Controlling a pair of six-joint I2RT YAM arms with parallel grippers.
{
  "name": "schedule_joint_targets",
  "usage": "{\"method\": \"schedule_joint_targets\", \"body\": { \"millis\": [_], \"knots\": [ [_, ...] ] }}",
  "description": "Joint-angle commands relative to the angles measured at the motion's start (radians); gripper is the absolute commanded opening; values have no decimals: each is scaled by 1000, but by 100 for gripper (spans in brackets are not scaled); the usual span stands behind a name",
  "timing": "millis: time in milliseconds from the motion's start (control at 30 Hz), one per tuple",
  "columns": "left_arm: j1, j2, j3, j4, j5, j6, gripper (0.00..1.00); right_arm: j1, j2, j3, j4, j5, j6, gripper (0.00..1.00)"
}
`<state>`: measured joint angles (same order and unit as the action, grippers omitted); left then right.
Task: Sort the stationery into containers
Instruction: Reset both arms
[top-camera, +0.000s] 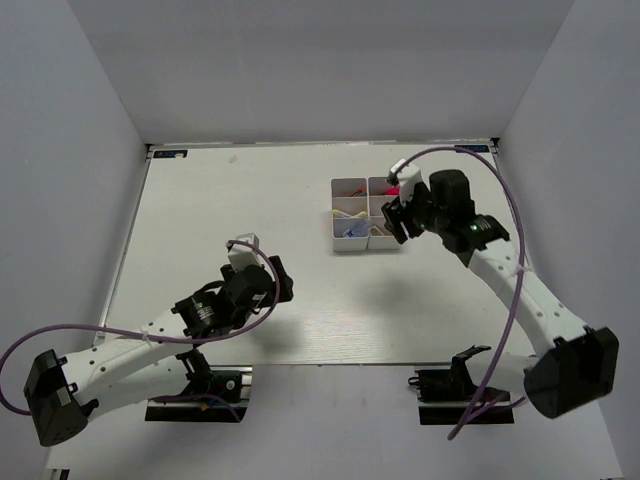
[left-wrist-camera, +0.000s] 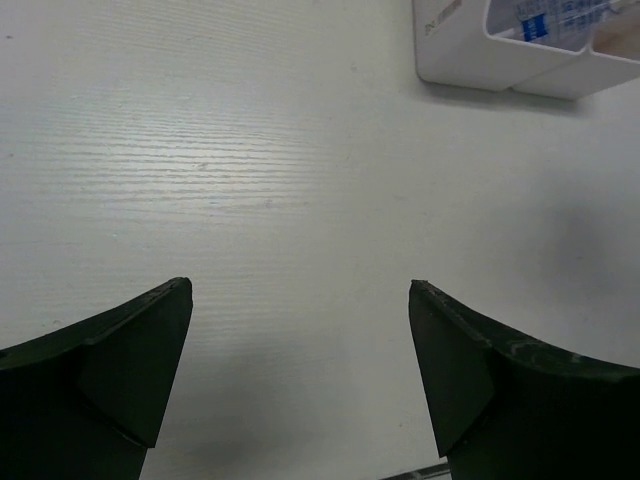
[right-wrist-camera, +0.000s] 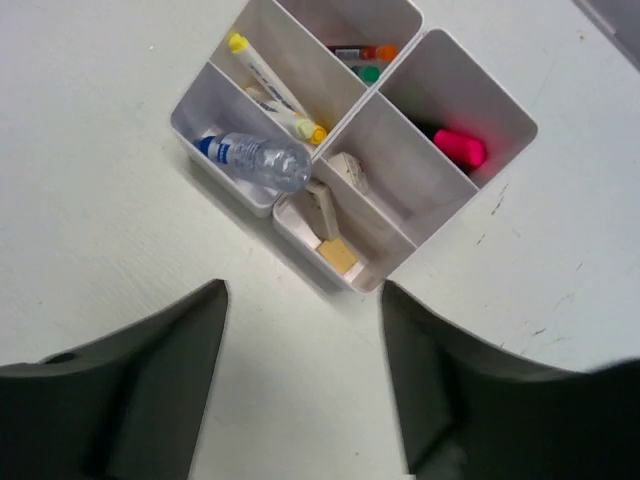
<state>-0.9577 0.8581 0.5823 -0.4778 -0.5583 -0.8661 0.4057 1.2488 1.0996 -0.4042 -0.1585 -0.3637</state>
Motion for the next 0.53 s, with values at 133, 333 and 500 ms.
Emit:
{"method": "schedule_joint_targets", "body": {
  "millis": [133,333,500],
  "knots": [
    [-3,-73,-1,166,107,203,100,-15,-198,-141,113,59,198,90],
    [-3,-59,22,222,117,257,100,-15,-278,-150,77,123,244,90],
    [-3,-10,54,231,136,288,100,-18,-296,-213,80,152,195,90]
  ]
}}
